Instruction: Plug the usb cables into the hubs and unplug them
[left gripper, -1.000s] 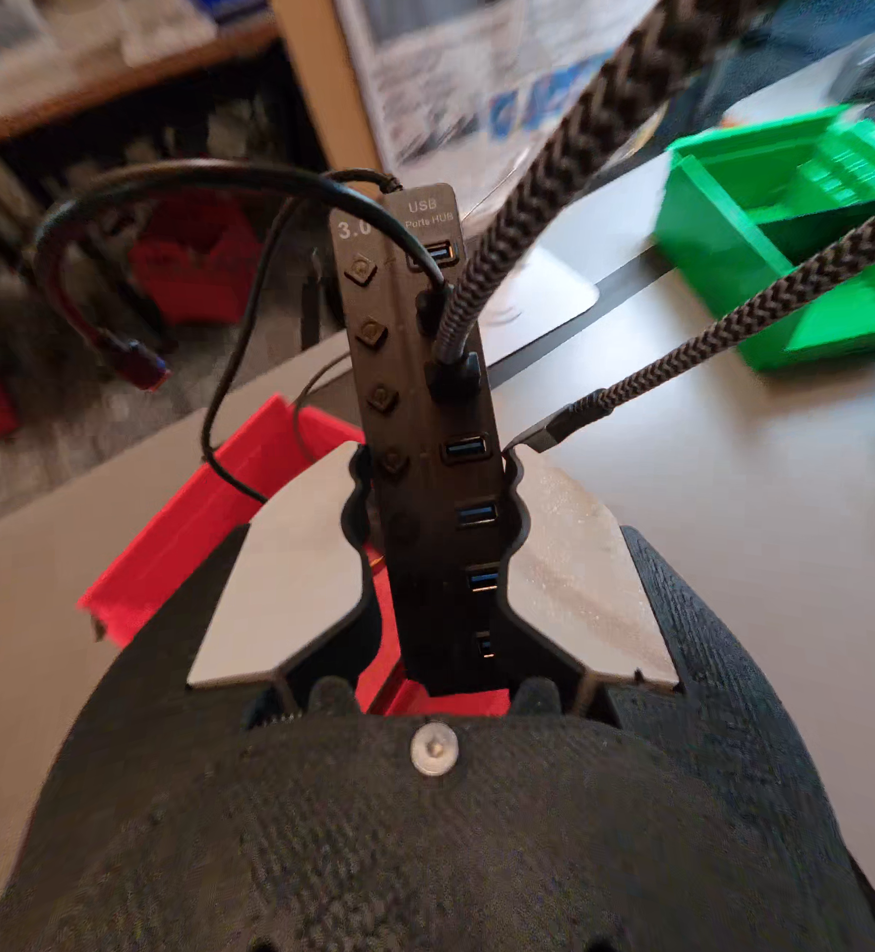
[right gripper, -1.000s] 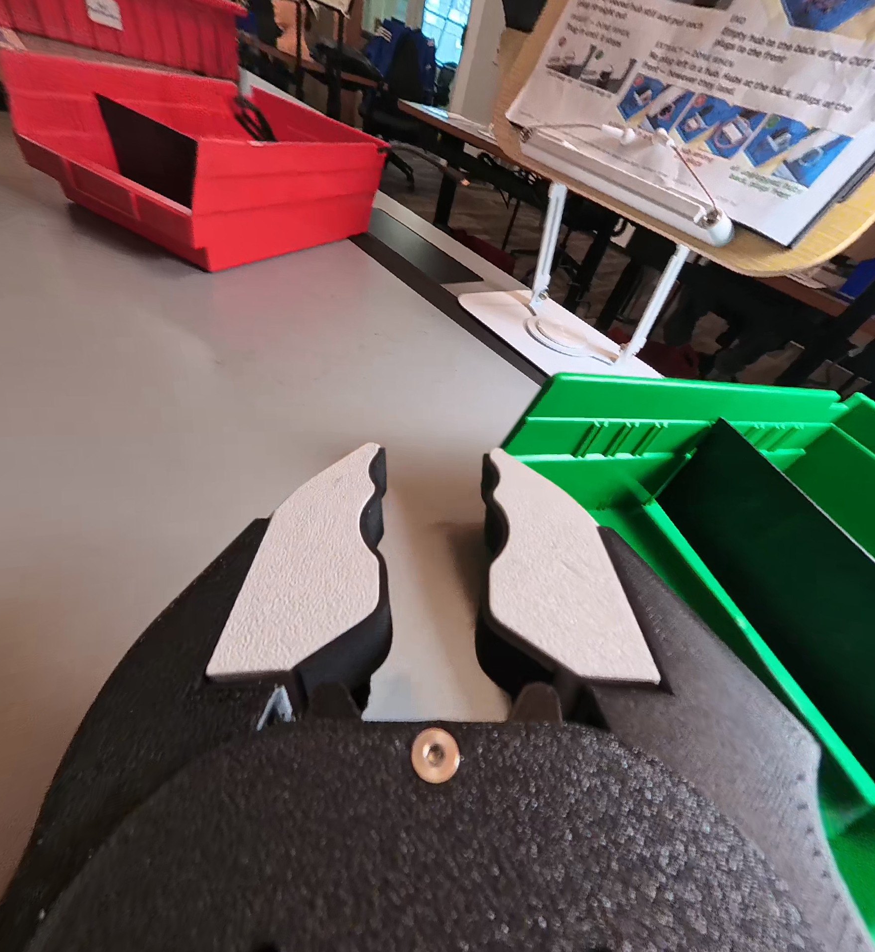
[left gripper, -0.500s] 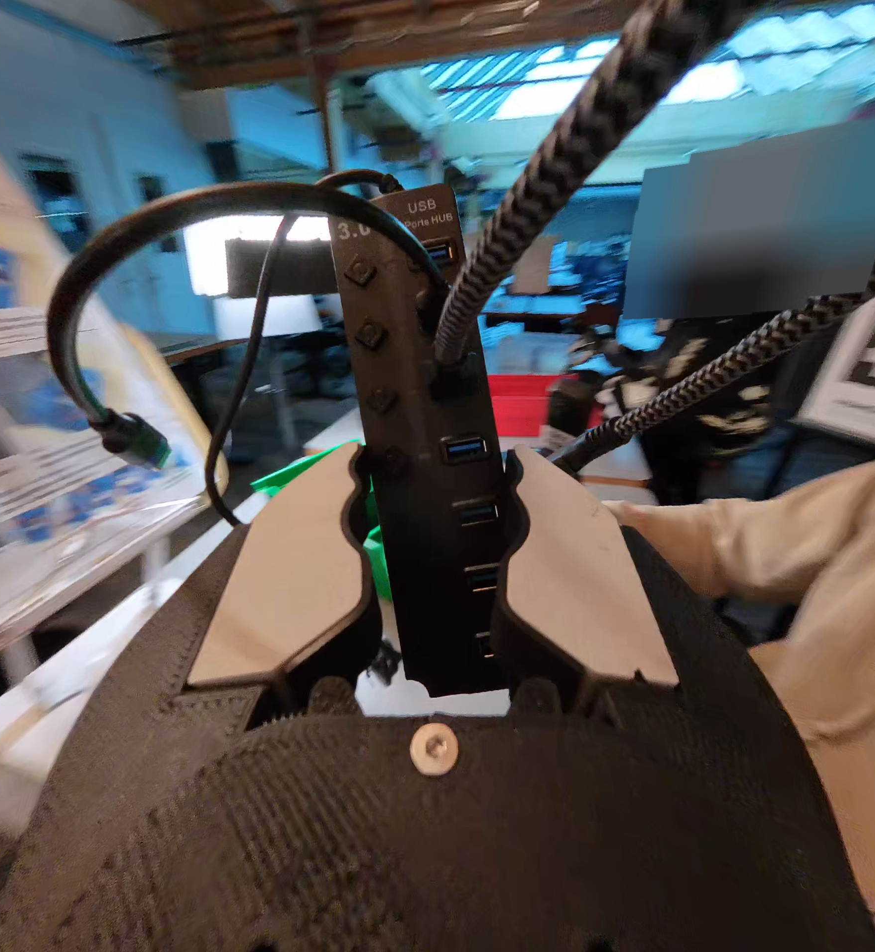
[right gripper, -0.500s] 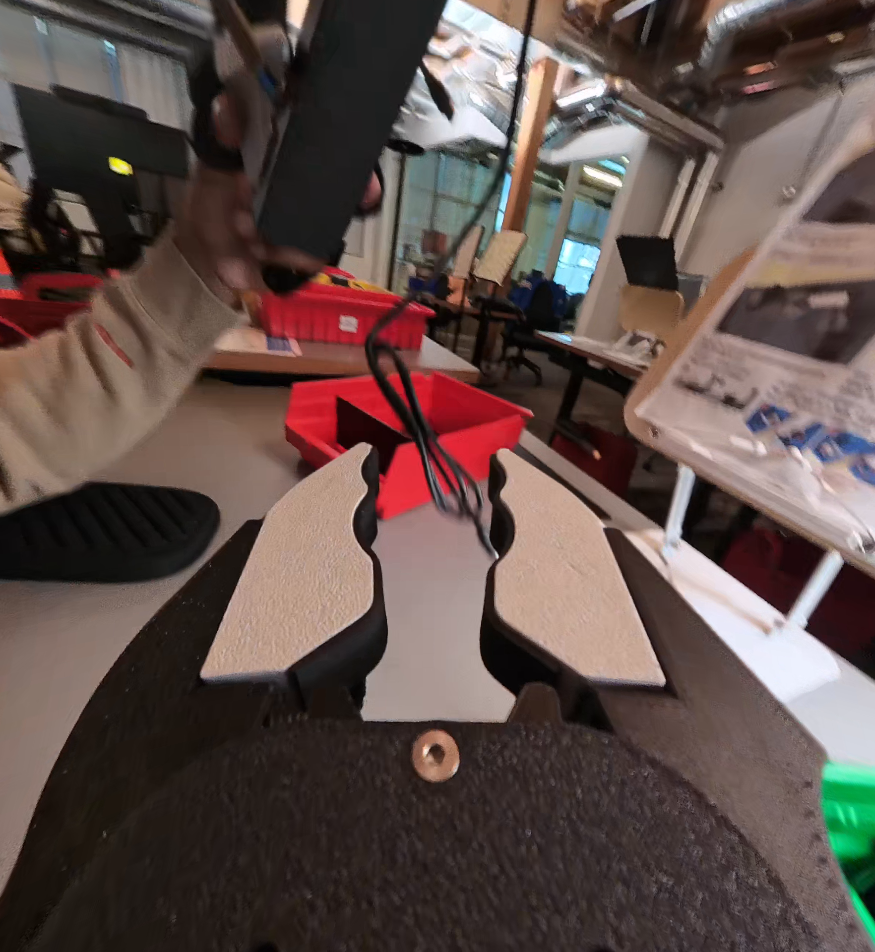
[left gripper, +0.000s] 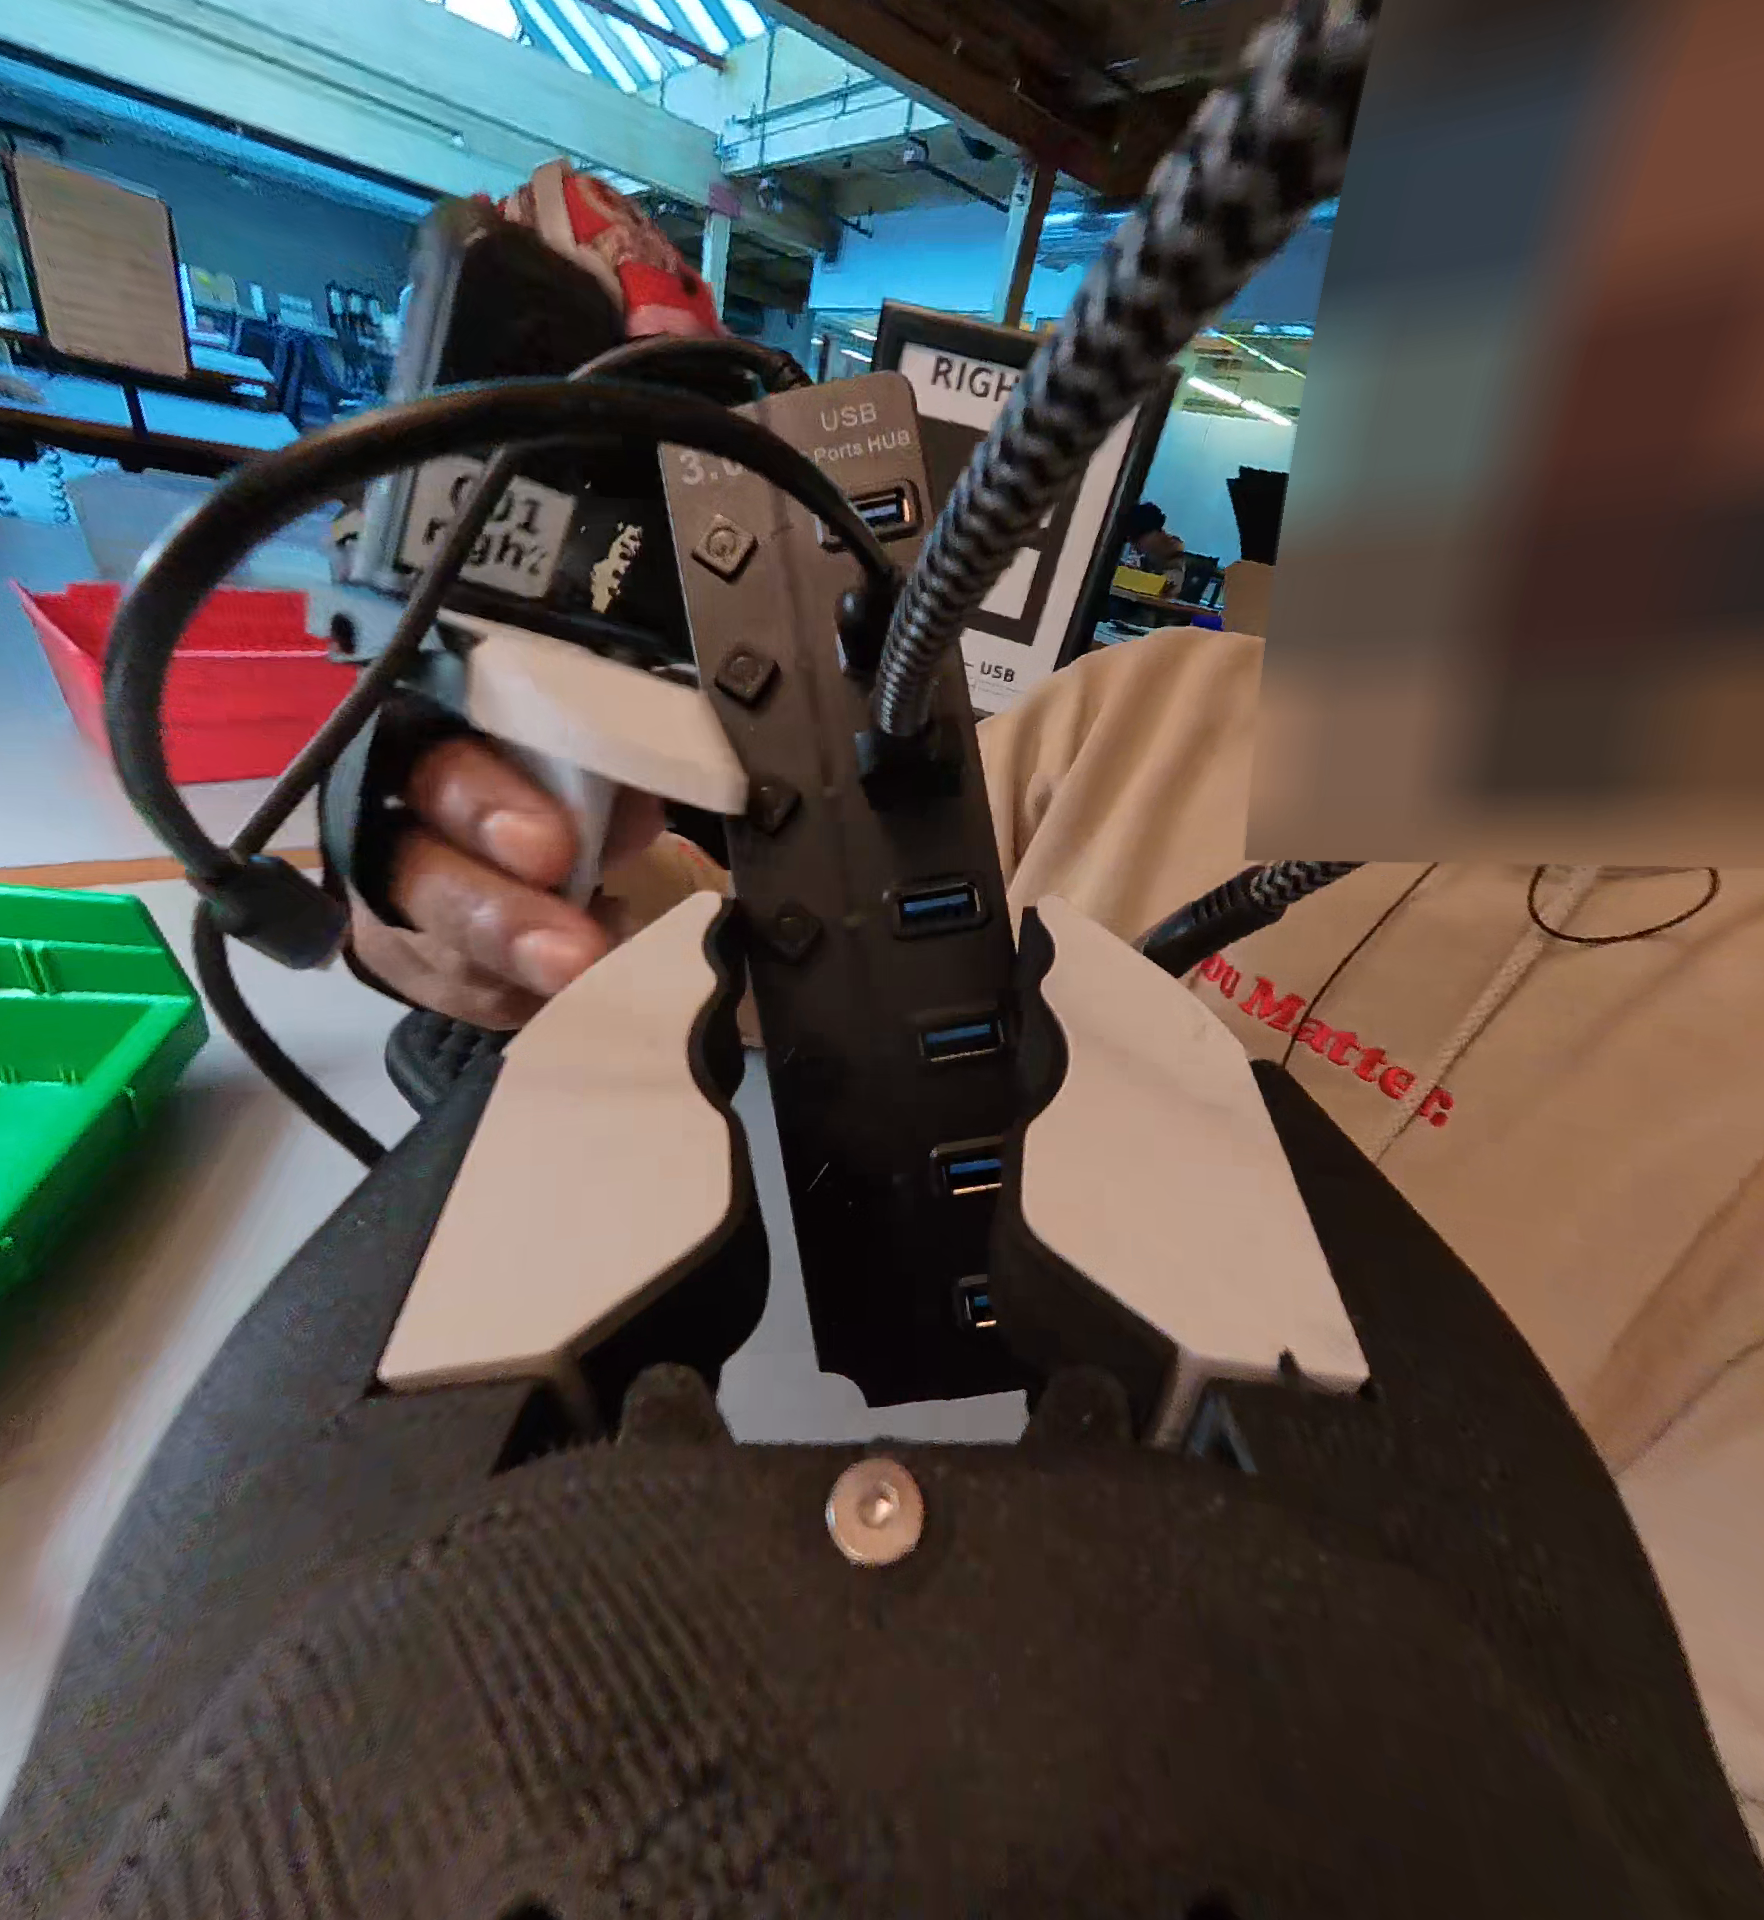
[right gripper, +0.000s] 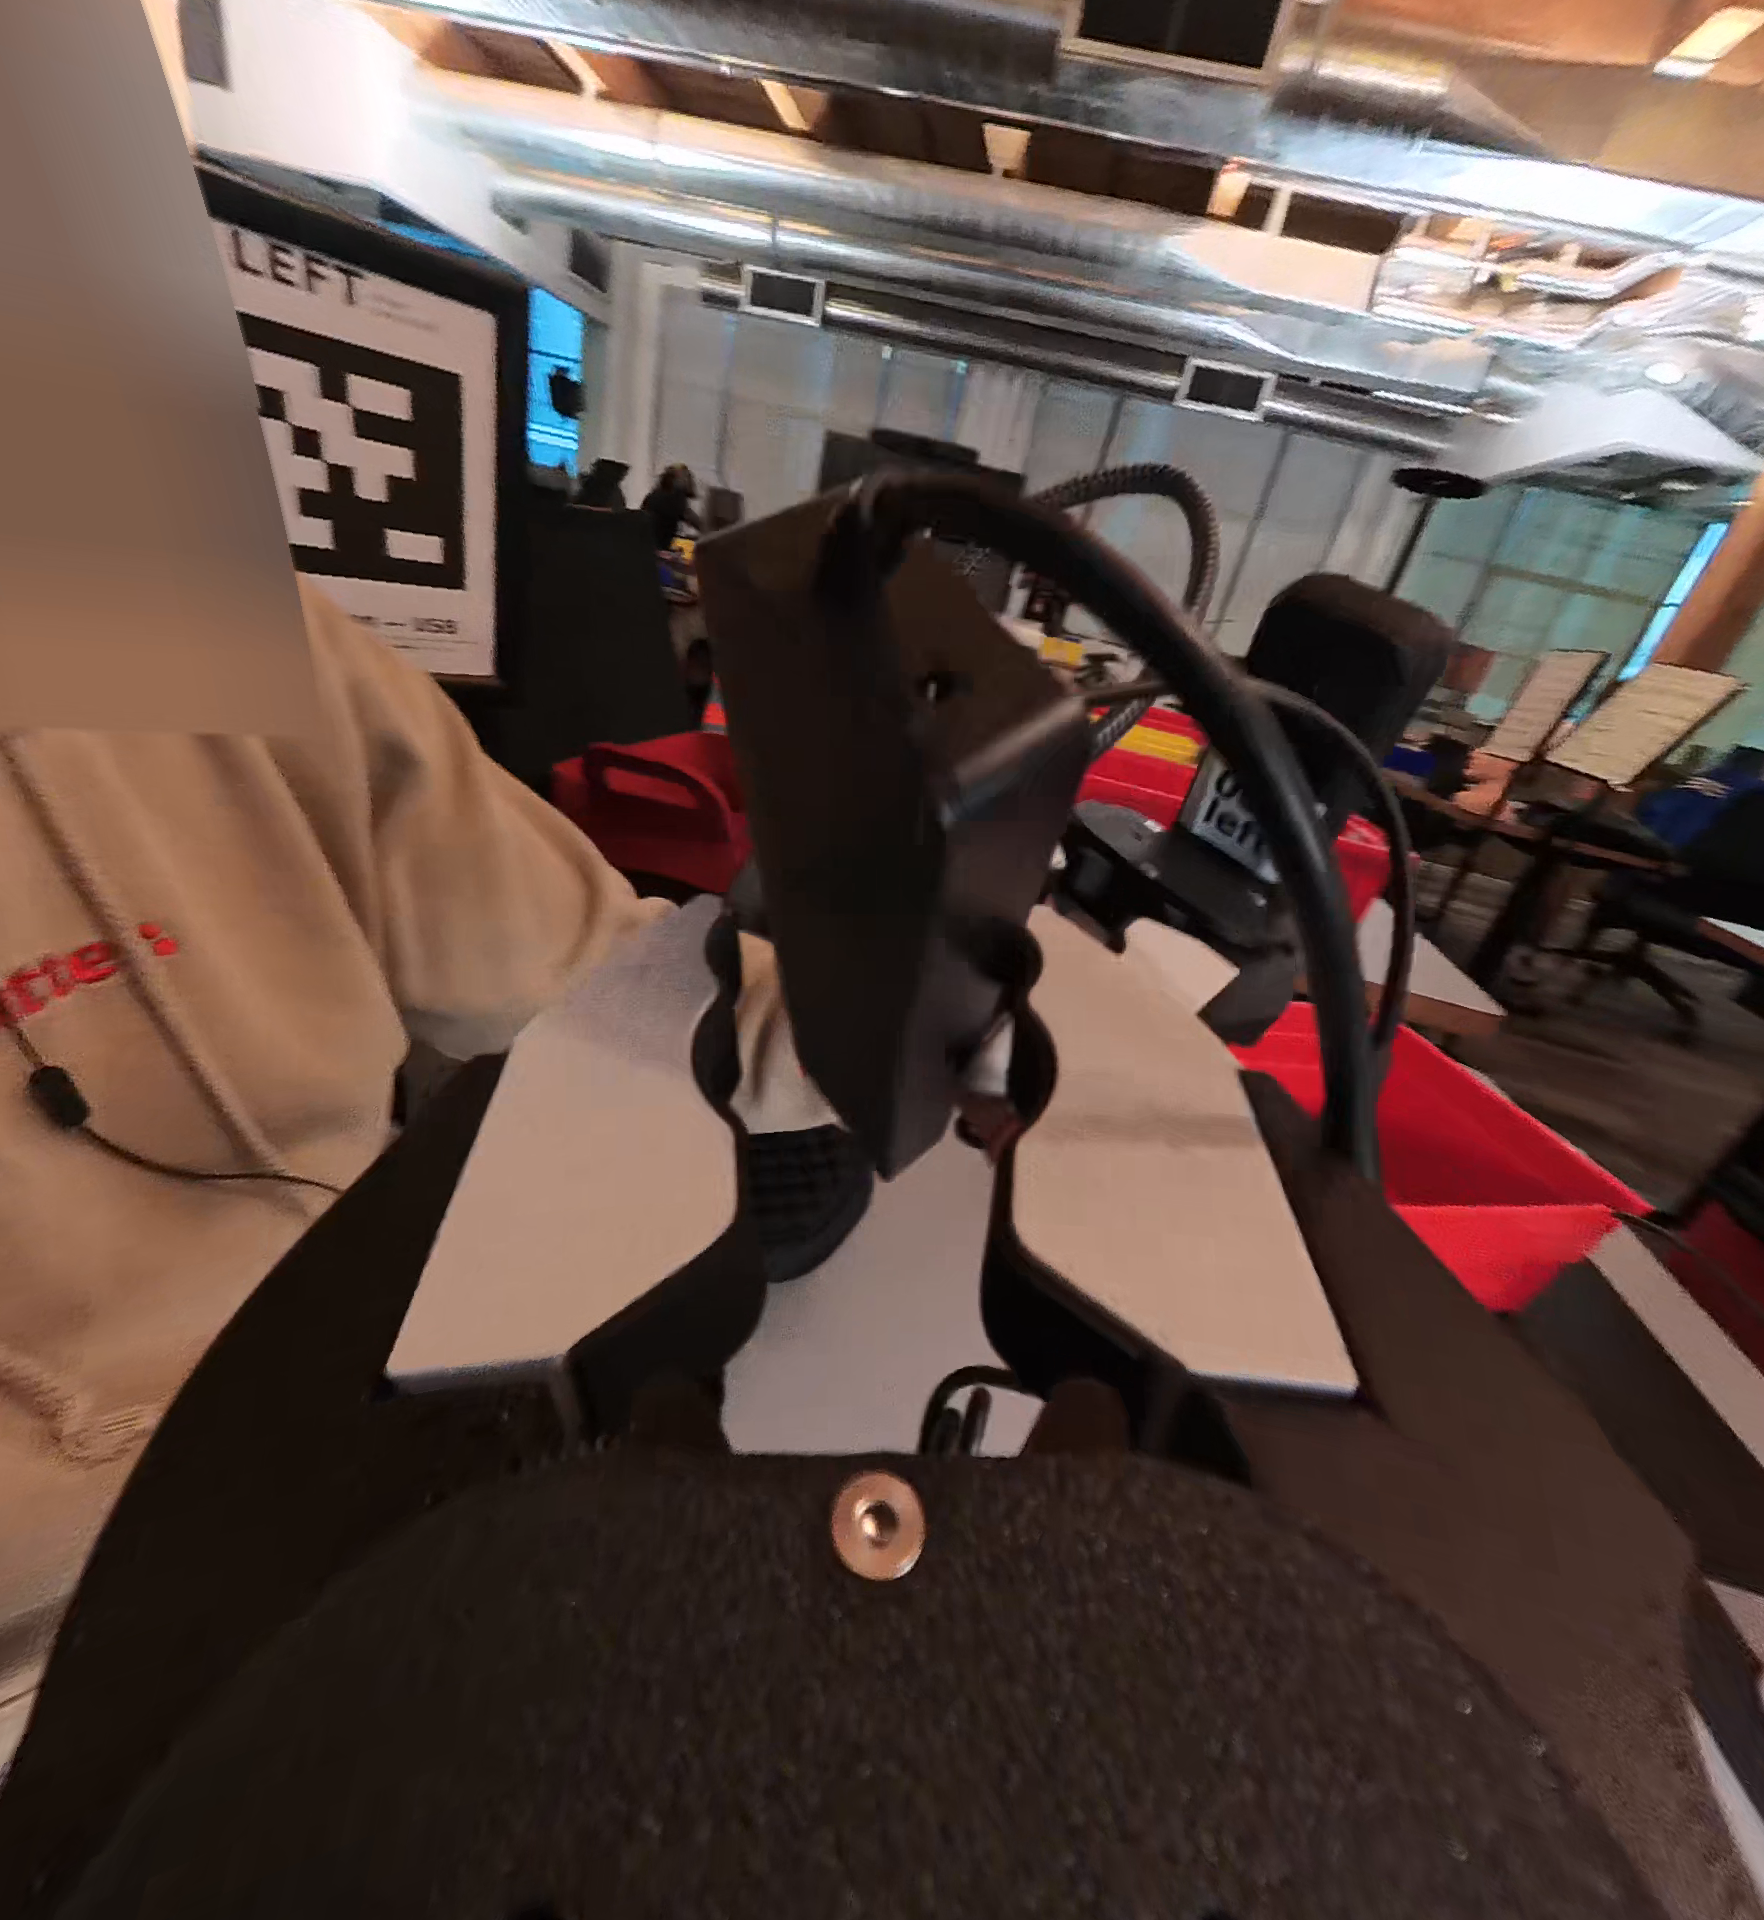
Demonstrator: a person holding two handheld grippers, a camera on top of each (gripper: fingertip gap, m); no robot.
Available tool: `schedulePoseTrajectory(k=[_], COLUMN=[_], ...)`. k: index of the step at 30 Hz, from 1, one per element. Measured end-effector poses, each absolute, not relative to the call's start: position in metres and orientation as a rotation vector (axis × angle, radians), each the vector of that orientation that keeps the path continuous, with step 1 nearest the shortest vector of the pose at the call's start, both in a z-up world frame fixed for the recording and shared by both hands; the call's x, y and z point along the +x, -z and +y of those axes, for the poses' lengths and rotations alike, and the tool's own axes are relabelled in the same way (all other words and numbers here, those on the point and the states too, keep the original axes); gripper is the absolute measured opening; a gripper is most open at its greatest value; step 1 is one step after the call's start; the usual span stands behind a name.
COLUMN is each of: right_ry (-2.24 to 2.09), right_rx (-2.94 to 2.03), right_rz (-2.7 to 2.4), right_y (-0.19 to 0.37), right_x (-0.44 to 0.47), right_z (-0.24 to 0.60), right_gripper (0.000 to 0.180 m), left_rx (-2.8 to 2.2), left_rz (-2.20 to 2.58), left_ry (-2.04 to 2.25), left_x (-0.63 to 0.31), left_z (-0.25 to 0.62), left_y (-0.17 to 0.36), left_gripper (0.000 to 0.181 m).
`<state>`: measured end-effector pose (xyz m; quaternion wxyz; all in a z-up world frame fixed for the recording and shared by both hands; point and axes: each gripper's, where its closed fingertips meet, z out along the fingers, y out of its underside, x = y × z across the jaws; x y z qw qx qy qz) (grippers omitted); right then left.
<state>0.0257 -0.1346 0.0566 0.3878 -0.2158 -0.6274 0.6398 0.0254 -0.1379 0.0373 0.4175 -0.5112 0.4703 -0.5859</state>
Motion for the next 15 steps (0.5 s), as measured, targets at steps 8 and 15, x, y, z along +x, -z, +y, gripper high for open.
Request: schedulePoseTrajectory(k=[8, 15], right_ry=[-1.441, -1.087], right_rx=[-0.736, -1.008], right_rz=[-1.505, -1.435], right_y=[-0.06, -0.037], right_x=[0.019, 0.009], right_z=[-0.095, -0.028], right_gripper=[0.028, 0.028], left_rx=[-1.313, -1.346], left_rz=[0.774, 0.316], left_ry=[1.355, 1.046], left_x=[-0.031, -0.134], left_z=[-0.078, -0.031], left_y=[-0.039, -0.042], left_gripper=[0.04, 0.04])
